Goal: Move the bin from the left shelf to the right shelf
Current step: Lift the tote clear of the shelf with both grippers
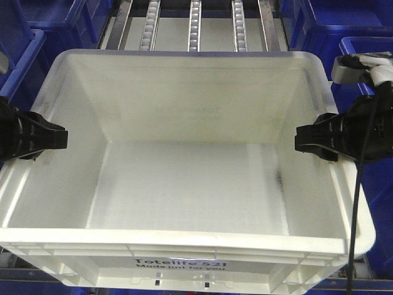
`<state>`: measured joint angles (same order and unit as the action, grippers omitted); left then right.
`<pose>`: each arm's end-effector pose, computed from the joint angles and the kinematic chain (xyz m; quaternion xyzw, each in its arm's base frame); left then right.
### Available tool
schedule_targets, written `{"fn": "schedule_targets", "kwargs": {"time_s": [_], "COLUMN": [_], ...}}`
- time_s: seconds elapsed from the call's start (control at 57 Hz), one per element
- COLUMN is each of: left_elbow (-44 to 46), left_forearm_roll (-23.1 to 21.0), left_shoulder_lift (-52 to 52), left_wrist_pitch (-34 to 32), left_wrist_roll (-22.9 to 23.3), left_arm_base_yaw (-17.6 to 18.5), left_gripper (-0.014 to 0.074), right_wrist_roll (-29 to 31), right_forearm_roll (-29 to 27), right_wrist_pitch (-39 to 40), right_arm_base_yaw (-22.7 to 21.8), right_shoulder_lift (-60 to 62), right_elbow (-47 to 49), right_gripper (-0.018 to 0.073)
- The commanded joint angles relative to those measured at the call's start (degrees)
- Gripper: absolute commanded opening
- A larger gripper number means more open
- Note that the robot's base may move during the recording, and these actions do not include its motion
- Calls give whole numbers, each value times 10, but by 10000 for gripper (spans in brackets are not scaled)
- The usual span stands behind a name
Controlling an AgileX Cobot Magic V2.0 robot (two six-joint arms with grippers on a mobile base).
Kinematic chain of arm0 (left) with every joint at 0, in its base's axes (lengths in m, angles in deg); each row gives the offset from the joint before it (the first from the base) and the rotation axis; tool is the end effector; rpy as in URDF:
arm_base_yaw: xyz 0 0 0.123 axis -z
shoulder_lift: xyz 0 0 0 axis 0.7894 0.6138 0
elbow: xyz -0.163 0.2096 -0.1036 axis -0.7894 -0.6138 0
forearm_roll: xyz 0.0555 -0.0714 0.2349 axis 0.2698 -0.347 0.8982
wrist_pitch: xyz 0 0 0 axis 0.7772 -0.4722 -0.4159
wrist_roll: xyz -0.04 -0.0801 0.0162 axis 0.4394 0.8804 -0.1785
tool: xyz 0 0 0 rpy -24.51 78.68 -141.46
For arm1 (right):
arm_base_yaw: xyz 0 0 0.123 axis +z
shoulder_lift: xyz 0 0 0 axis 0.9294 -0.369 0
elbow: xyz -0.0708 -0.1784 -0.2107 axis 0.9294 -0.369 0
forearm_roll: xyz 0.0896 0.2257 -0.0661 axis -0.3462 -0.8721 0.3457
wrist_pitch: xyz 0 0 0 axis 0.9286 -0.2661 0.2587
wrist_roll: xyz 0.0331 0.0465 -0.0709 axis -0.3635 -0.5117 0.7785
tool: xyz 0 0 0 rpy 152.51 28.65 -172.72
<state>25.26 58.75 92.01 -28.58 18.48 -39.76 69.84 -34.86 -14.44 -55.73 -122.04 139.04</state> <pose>0.2149 -0.0603 0.3399 0.0661 0.9137 -0.1324 0.3785 0.2226 0.0719 0.3387 -0.0814 0.9268 0.1718 0.3239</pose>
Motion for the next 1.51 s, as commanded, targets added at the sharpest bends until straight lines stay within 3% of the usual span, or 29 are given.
{"fn": "schedule_targets", "kwargs": {"time_s": [0.0,1.491], "left_elbow": [22,22], "left_forearm_roll": [-37,-45], "left_shoulder_lift": [-36,-64], "left_wrist_pitch": [-51,-36], "left_wrist_roll": [-22,-22], "left_arm_base_yaw": [8,8], "left_gripper": [-8,-7], "right_wrist_roll": [28,28], "right_forearm_roll": [-26,-27], "right_wrist_pitch": [47,25], "right_arm_base_yaw": [-1,-1], "right_shoulder_lift": [30,51], "right_elbow": [24,24], "right_gripper": [-4,-4]}}
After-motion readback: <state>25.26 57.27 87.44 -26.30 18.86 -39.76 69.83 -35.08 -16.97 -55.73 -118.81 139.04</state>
